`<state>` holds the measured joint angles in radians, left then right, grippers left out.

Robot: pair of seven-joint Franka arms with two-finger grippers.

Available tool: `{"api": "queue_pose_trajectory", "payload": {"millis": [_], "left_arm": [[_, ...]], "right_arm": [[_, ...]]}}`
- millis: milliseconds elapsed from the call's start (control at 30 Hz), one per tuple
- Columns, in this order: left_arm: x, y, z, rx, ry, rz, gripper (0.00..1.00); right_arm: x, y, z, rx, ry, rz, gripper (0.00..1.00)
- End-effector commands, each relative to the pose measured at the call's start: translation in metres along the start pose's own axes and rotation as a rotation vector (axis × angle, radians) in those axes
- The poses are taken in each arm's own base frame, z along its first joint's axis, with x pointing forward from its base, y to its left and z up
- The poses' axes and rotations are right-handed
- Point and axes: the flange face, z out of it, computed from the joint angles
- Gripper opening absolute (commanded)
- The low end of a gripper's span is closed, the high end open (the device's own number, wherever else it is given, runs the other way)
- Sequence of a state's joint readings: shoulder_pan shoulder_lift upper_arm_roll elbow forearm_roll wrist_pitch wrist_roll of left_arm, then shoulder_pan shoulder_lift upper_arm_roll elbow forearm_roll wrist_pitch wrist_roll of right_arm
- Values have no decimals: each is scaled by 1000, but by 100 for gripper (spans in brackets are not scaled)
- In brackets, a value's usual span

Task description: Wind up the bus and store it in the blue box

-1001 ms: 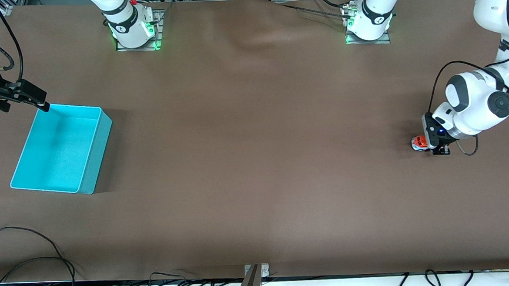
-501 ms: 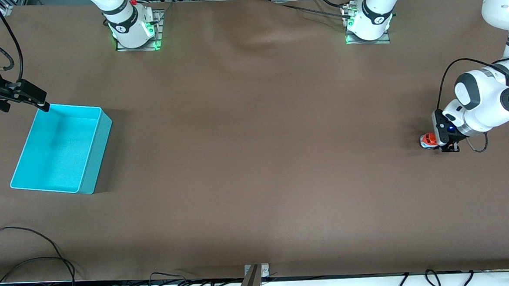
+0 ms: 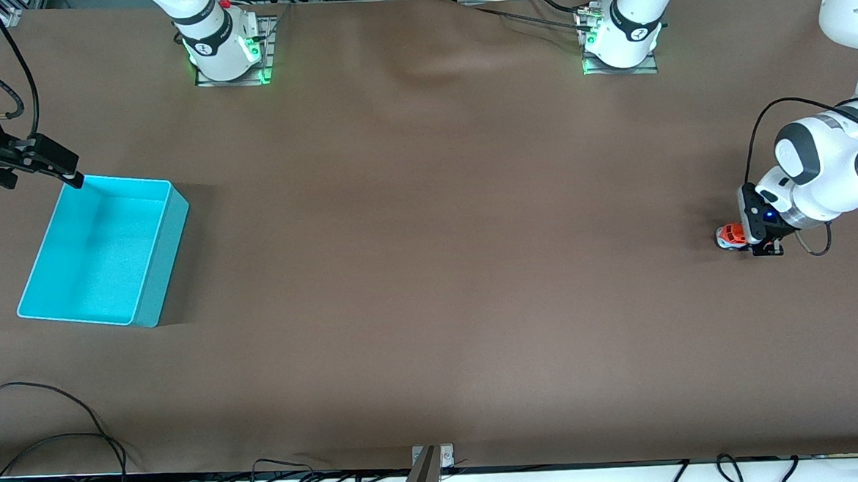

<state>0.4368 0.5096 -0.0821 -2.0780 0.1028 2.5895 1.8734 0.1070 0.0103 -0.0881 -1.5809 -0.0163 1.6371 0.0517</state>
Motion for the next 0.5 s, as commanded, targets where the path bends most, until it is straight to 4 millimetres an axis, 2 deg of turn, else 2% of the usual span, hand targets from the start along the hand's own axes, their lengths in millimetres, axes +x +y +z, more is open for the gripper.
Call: {"api": "queue_pose_trajectory", "payload": {"millis": [0,467], "left_arm": [[-8,6,28,-34,17,21,21],[-11,6,26,-30,16,15,22]], "right_arm": [[2,-1,-7,11,6,-10,100],[2,0,-6,11,6,-9,100]]}}
